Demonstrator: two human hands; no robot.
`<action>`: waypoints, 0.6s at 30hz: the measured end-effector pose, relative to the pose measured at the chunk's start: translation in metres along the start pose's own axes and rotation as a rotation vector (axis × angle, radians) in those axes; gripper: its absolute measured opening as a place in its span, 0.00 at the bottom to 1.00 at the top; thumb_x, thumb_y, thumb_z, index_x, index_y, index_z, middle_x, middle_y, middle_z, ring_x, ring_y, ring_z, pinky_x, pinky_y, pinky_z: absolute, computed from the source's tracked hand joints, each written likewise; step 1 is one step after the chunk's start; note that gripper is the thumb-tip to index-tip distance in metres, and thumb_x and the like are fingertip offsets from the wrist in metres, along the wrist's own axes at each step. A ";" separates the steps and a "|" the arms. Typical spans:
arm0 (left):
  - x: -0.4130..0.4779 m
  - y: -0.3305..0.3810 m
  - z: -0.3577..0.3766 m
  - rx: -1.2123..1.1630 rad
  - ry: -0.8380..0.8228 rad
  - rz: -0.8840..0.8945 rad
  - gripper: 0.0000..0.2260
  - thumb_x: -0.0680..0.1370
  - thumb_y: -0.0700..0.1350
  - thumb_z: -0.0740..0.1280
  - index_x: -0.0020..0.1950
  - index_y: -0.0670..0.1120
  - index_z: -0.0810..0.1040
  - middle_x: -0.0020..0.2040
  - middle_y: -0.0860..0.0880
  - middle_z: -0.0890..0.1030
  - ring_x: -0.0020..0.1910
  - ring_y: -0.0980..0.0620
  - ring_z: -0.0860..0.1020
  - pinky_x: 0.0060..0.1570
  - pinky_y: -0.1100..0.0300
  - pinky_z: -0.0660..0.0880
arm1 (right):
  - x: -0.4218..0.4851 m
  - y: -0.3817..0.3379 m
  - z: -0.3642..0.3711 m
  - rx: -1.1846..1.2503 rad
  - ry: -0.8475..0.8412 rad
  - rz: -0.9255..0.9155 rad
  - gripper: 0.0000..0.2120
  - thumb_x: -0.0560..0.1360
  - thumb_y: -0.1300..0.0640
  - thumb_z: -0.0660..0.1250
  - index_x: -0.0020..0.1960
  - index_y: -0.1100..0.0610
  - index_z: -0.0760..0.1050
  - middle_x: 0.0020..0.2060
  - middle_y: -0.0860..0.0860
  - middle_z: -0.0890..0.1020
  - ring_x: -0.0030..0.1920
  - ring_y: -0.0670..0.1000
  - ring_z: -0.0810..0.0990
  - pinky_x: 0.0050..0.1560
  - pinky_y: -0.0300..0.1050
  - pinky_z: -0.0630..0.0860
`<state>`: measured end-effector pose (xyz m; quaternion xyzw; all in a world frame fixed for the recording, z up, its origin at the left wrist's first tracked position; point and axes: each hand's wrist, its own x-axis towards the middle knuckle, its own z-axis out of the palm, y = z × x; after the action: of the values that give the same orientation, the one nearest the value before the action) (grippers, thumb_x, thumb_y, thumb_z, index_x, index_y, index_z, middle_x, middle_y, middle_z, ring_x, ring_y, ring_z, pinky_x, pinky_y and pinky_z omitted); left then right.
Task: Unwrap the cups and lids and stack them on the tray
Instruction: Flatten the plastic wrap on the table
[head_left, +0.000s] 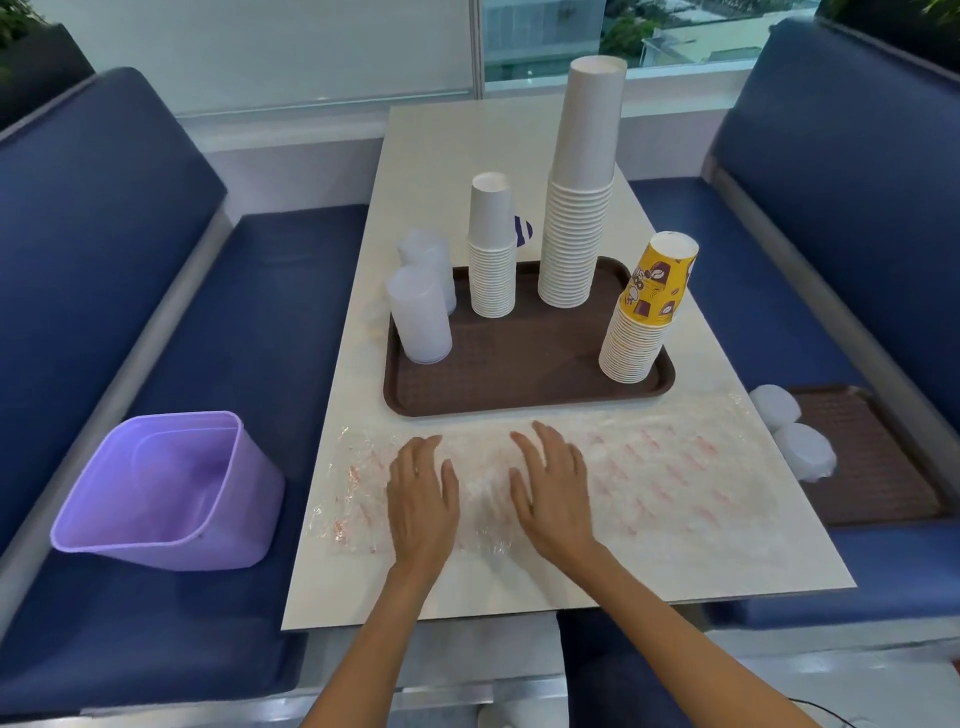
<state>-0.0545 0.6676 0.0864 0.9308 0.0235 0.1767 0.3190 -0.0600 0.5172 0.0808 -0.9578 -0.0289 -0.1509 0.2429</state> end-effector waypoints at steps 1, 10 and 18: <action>0.002 0.001 0.004 -0.032 -0.053 0.008 0.13 0.80 0.39 0.61 0.64 0.42 0.73 0.62 0.43 0.75 0.59 0.45 0.73 0.57 0.52 0.72 | 0.005 -0.006 0.007 -0.054 -0.043 -0.054 0.21 0.82 0.49 0.45 0.67 0.54 0.69 0.67 0.59 0.73 0.68 0.56 0.65 0.69 0.55 0.56; 0.004 -0.025 0.034 0.057 -0.350 -0.017 0.17 0.81 0.38 0.58 0.70 0.42 0.70 0.72 0.45 0.68 0.74 0.47 0.62 0.73 0.57 0.56 | 0.027 -0.029 0.023 -0.327 -0.205 -0.019 0.25 0.79 0.55 0.45 0.61 0.58 0.78 0.66 0.59 0.75 0.68 0.60 0.72 0.72 0.57 0.44; 0.006 -0.024 0.036 0.023 -0.164 -0.059 0.16 0.82 0.40 0.57 0.68 0.41 0.72 0.70 0.43 0.71 0.71 0.44 0.66 0.70 0.55 0.58 | 0.028 -0.015 0.036 -0.246 -0.392 -0.061 0.31 0.83 0.50 0.36 0.64 0.56 0.77 0.64 0.56 0.77 0.65 0.57 0.76 0.71 0.53 0.50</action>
<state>-0.0346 0.6664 0.0472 0.9447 0.0267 0.0899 0.3143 -0.0255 0.5472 0.0663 -0.9899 -0.0858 0.0281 0.1094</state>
